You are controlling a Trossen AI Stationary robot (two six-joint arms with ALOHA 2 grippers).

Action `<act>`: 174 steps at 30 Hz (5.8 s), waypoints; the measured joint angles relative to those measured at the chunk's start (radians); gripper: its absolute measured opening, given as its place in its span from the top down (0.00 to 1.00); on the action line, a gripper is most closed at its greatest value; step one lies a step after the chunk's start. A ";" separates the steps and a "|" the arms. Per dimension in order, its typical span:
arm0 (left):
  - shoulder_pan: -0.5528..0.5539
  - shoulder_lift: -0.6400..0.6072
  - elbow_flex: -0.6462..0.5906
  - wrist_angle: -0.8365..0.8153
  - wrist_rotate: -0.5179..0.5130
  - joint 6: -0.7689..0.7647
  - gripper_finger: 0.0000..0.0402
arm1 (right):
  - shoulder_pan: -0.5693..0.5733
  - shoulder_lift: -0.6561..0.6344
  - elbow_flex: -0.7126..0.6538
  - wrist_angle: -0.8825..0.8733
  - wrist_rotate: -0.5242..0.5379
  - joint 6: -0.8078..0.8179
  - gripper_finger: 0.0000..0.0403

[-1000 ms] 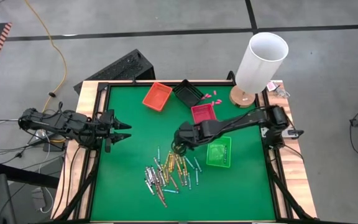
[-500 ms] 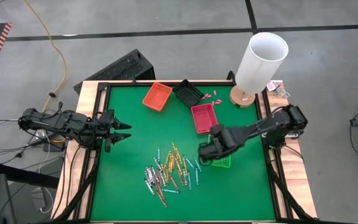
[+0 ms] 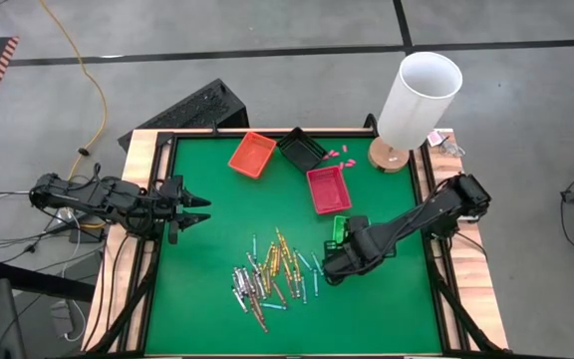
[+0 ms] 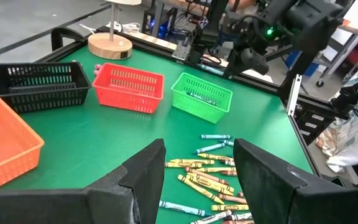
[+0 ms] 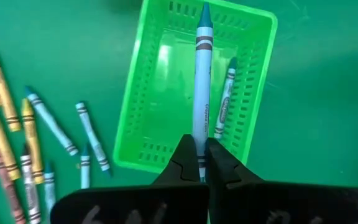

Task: Sort crayons
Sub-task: Put the light blue crayon into the green bin

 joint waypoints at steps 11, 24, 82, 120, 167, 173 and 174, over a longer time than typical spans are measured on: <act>0.000 0.000 0.000 -0.001 0.001 0.010 0.55 | -0.056 -0.004 -0.149 0.164 -0.117 -0.099 1.00; 0.000 0.000 0.000 -0.002 0.000 0.010 0.55 | -0.085 -0.080 -0.291 0.313 -0.114 -0.139 1.00; 0.000 0.000 0.000 -0.001 -0.001 0.010 0.55 | -0.179 -0.023 -0.204 0.976 -0.035 -1.056 0.85; 0.000 0.000 0.000 -0.003 -0.026 0.023 0.55 | -0.204 0.150 -0.102 0.808 -0.166 -1.187 0.60; 0.000 0.000 0.000 -0.001 -0.026 0.027 0.55 | -0.213 0.422 0.219 0.442 -0.182 -1.117 0.70; 0.000 0.000 0.000 -0.001 -0.026 0.027 0.55 | -0.213 0.441 0.221 0.434 -0.182 -1.129 0.70; 0.000 0.000 0.000 -0.001 -0.026 0.026 0.55 | -0.213 0.442 0.220 0.436 -0.182 -1.130 0.70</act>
